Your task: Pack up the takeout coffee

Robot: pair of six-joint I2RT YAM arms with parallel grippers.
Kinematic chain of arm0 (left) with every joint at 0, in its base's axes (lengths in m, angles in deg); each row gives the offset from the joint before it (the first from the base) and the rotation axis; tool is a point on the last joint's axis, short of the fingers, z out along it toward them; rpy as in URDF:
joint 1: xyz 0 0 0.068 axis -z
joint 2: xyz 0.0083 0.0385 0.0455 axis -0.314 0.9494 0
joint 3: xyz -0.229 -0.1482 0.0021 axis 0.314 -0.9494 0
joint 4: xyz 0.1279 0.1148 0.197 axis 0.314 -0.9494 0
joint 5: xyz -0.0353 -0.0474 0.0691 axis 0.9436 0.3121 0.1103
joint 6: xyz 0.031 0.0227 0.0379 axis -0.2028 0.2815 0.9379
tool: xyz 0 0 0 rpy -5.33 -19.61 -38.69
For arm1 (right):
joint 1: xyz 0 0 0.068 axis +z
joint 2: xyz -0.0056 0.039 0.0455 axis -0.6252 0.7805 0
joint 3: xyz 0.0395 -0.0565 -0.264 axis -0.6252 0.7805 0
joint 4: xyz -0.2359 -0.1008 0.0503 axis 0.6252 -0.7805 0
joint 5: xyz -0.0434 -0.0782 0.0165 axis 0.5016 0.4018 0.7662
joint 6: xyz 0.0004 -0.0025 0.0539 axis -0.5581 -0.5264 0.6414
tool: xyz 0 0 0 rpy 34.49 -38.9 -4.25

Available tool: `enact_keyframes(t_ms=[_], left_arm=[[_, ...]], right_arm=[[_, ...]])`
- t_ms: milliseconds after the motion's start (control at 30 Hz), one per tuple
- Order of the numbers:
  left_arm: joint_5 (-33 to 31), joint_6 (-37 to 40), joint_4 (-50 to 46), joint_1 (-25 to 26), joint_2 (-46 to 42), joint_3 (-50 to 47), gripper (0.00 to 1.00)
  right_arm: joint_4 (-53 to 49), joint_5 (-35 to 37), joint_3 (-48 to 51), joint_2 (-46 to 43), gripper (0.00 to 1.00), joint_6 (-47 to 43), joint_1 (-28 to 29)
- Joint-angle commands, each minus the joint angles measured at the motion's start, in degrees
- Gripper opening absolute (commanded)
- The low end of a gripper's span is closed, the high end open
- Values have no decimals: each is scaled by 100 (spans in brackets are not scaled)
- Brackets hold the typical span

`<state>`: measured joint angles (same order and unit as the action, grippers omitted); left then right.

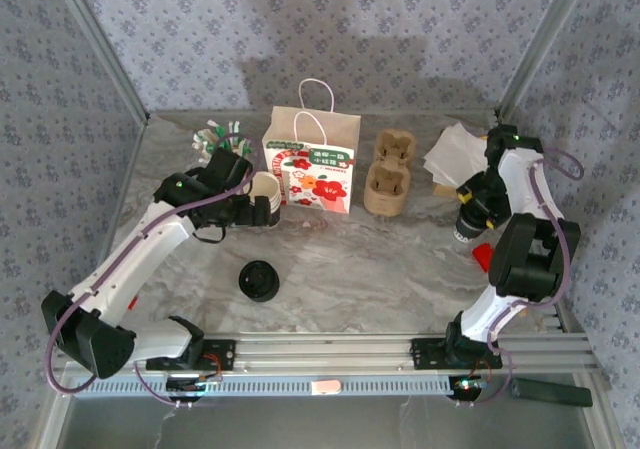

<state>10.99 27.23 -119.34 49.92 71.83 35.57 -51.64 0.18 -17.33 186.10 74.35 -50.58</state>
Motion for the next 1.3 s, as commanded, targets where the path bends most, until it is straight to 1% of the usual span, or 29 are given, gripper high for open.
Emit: enact_keyframes(t_ms=[0,67,267,433,467,600,733,767,833,867,967,1000,1067,1167,1267], left_arm=[[30,-37,-99,45,4,242,100],[15,-30,-121,45,4,260,100],[-3,-45,-189,45,-5,327,100],[-25,-51,-271,62,-29,462,100],[-35,-54,-301,71,-46,505,100],[-57,-61,-497,88,-118,758,100],[-89,-94,-742,108,-204,1056,100],[-84,-127,-813,108,-223,1144,100],[-40,-215,-932,101,-263,1304,100],[19,-301,-976,87,-283,1395,100],[471,-638,-949,-78,-325,1626,100],[606,-786,-905,-116,-317,1710,100],[844,-1062,-812,-163,-272,1873,100],[1127,-1498,-680,-197,-218,2007,100],[1563,-2061,-498,-362,-280,1869,100]], right_arm=[[-172,122,-192,203,79,-155,-18],[-180,122,-212,224,80,-179,-14],[-233,-16,-290,215,89,-328,-25],[-348,-331,-490,41,95,-583,-37],[-396,-352,-555,-43,95,-768,-40],[-468,-436,-625,-571,98,-884,-48],[-453,-522,-634,-1139,96,-986,-60],[-344,-605,-626,-1336,96,-1169,-4],[-150,-953,-633,-1695,93,-1470,247],[4,-1245,-642,-1891,91,-1712,451],[305,-2012,-774,-2225,86,-2228,1216],[415,-2151,-833,-2296,85,-2395,1530],[663,-2285,-950,-2359,83,-2739,2152],[1140,-2348,-1026,-2339,81,-3658,3059],[1647,-2398,-894,-2270,80,-4665,3681]])
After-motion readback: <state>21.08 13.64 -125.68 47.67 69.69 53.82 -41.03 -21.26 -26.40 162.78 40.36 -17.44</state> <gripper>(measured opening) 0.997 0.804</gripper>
